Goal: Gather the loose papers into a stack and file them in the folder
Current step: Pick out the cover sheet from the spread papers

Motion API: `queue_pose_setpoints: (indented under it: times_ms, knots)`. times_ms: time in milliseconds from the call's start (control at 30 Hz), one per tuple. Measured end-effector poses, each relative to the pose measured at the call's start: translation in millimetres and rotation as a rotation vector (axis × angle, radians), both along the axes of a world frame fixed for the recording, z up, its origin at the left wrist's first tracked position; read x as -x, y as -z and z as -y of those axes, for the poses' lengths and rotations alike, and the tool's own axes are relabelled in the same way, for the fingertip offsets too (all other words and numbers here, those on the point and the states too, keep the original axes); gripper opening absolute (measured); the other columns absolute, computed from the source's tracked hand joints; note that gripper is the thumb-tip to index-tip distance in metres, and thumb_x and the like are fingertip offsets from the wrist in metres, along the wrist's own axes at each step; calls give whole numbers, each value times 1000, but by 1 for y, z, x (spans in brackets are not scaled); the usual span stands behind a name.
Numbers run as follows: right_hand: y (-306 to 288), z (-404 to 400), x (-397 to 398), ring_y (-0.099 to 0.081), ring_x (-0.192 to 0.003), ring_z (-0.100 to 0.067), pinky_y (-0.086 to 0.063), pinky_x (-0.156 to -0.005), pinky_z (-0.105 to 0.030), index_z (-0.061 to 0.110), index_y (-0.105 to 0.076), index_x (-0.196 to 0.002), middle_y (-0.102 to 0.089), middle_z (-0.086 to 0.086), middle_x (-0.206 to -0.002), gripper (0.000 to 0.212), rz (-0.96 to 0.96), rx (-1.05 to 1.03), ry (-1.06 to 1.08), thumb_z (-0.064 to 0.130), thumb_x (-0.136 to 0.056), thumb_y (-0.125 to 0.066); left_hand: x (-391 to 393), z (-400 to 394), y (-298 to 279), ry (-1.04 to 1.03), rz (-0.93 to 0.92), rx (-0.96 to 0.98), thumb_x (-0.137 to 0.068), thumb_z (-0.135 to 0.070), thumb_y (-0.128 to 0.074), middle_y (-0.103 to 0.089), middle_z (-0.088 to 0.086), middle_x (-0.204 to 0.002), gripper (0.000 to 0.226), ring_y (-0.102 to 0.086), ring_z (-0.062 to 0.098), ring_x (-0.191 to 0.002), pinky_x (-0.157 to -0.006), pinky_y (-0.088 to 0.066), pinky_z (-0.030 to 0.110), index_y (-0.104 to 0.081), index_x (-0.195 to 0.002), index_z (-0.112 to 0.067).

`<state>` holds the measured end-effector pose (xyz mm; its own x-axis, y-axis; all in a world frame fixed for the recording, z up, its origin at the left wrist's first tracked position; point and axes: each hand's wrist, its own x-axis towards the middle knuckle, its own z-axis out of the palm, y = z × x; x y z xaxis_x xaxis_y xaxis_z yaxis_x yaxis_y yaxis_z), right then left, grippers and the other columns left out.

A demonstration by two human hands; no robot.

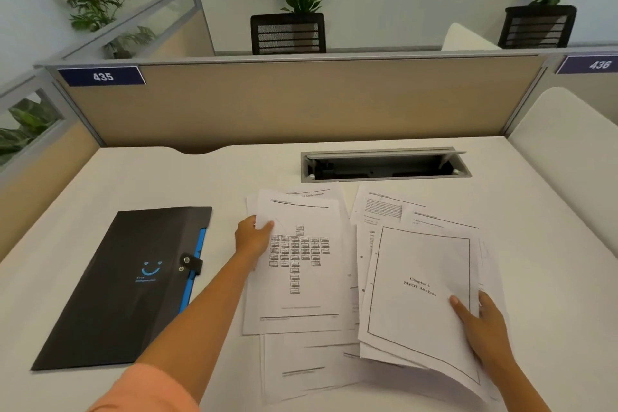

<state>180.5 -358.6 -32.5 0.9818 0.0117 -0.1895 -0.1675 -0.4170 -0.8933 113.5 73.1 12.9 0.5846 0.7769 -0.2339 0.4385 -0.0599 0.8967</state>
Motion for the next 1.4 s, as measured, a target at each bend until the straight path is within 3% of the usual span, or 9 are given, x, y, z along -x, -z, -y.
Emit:
queue_pose_setpoints:
  times_ms: [67,267,400,533,667,867,1067,1233,1400]
  knots:
    - [2,-1,-2,-56,-91,-14,-42,-86,-34,20,-56,-126,-60,6,-107,33,-7,16,4,28,-94,-62,-12,0,1,-16,-13,-56,-94,-15,-62,-67,3,-101,6,-59,19,-84,-66,-45,22,-66,-98,-12]
    - [6,1,-8,-63,-101,-25,-49,-92,-41,20,-59,-123,-65,0,-111,32,-36,33,9,29,-93,-64,-37,-3,9,-152,-140,-106,-93,-11,-59,-64,18,-120,27,-61,35,-109,-92,-52,42,-63,-117,0]
    - [7,1,-9,-64,-104,-27,-50,-96,-46,20,-60,-122,-68,-2,-112,30,-39,38,5,28,-93,-65,-47,4,3,-76,-404,-157,-72,-22,-84,-47,17,-130,73,-44,35,-125,-95,-45,44,-45,-133,-9]
    - [6,1,-8,-65,-102,-24,-51,-93,-44,20,-61,-120,-68,-1,-111,28,-36,16,7,29,-93,-65,-49,10,0,-67,-408,-103,-58,-15,-93,-47,19,-133,97,-46,37,-125,-97,-47,46,-31,-132,-9]
    - [5,0,-7,-65,-98,-21,-50,-87,-39,22,-61,-116,-69,-1,-110,25,-30,10,14,28,-92,-66,-46,7,-4,-110,-384,-7,-54,-10,-96,-59,19,-123,90,-59,38,-114,-87,-52,42,-37,-123,-6]
    - [1,-2,-6,-65,-98,-21,-50,-86,-39,21,-62,-116,-69,-1,-111,24,-21,16,17,27,-93,-64,-31,12,-1,-18,-236,53,-71,-13,-84,-72,14,-109,40,-68,33,-97,-84,-57,40,-68,-107,-5]
    - [-5,-3,-1,-60,-116,-28,-46,-101,-45,16,-54,-130,-63,-7,-130,41,-21,1,50,29,-93,-64,-5,15,2,68,-54,256,-85,-8,-73,-71,14,-113,31,-67,30,-99,-88,-55,39,-67,-116,-4]
    - [-15,-12,2,-47,-115,-16,-35,-95,-32,13,-38,-145,-49,-8,-145,62,-17,-23,53,30,-93,-66,23,20,-2,156,-85,371,-83,-5,-75,-73,16,-109,30,-70,32,-97,-91,-56,47,-69,-113,-2]
    - [-16,-43,13,-42,-138,-30,-34,-113,-46,14,-33,-150,-42,-6,-153,72,-1,-12,-46,34,-90,-68,45,38,2,197,-128,408,-83,-8,-75,-75,13,-104,31,-72,29,-92,-88,-58,44,-68,-113,-2]
